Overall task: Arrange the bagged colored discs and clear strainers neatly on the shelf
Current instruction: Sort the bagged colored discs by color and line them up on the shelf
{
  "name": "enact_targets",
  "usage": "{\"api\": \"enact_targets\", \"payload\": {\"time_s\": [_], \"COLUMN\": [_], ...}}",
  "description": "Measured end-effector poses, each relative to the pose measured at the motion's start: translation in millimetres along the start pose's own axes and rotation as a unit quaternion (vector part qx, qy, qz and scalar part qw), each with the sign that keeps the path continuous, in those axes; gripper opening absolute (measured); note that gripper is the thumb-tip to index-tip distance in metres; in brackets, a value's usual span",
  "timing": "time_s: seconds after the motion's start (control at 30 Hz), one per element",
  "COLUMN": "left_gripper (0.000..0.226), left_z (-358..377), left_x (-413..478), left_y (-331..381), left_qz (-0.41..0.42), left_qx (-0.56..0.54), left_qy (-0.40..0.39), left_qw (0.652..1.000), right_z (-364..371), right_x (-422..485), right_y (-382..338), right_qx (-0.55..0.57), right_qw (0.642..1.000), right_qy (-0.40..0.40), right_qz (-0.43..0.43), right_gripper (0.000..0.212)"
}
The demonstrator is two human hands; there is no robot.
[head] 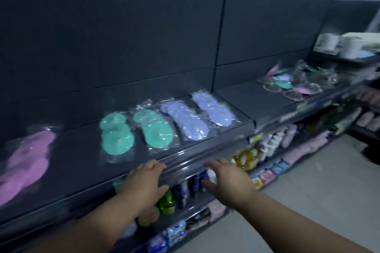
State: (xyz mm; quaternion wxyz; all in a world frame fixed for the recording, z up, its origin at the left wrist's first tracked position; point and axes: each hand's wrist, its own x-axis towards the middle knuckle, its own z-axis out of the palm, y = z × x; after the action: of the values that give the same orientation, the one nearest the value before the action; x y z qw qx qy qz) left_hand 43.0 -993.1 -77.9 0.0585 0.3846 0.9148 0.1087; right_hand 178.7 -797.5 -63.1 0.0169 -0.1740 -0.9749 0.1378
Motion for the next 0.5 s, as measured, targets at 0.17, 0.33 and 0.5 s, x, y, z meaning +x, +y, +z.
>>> {"api": "enact_targets", "payload": {"time_s": [0.17,0.33,0.5], "left_gripper": [0.058,0.058,0.058], "left_z": [46.2,79.1,108.7], "left_x": [44.9,85.7,136.3], "left_y": [150.9,264.1,328.9], "left_qz": [0.092,0.165,0.204], "left_qx": [0.018,0.045,0.056], "left_qy": [-0.052,-0.092,-0.139], "left_qw": [0.994,0.981,0.967], "right_z": [-34.1,-58.4,-59.9], "right_x": [-81.4,-141.3,-147.6], "right_y": [139.2,243.7,319.6], "right_qx": [-0.022,-0.033,-0.007], "right_qw": [0.992,0.973,0.953], "right_qy": [0.021,0.013,-0.033], "right_qz": [0.121,0.227,0.302], "right_gripper": [0.050,0.052,0.056]}}
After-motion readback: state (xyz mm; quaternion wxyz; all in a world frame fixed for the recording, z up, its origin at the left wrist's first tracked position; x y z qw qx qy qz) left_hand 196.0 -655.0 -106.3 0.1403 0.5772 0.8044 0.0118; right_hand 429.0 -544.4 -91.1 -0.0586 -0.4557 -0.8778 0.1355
